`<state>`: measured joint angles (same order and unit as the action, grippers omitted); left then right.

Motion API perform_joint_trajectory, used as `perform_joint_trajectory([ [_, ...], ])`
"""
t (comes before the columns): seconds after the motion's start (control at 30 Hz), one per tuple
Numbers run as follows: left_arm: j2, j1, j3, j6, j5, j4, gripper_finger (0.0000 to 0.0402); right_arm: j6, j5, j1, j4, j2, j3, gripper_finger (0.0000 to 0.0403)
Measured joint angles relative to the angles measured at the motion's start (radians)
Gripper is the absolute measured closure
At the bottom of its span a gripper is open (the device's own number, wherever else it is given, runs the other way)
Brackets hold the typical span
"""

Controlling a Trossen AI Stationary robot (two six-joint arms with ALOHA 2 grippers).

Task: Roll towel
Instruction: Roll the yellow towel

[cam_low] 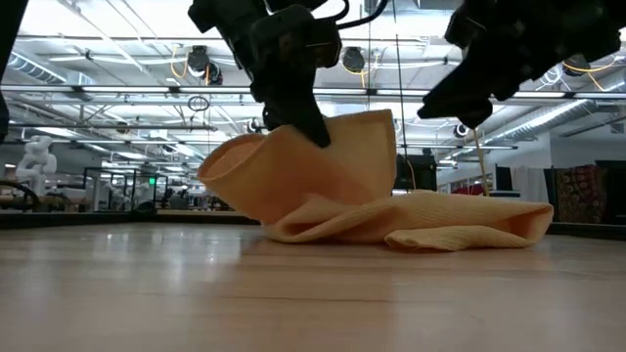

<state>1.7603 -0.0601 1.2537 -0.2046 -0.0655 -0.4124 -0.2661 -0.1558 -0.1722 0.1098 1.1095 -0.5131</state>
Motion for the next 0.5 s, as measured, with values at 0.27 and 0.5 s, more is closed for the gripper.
perform_joint_trajectory([
  [0.27,0.0,-0.006,0.0,0.073,-0.03,0.04,0.0393,0.106,-0.004,0.014,0.172,0.11,0.006,0.0283],
  [0.5,0.0,-0.022,0.0,0.166,-0.042,0.029,0.0393,0.286,-0.027,0.037,0.245,0.179,0.005,0.0289],
])
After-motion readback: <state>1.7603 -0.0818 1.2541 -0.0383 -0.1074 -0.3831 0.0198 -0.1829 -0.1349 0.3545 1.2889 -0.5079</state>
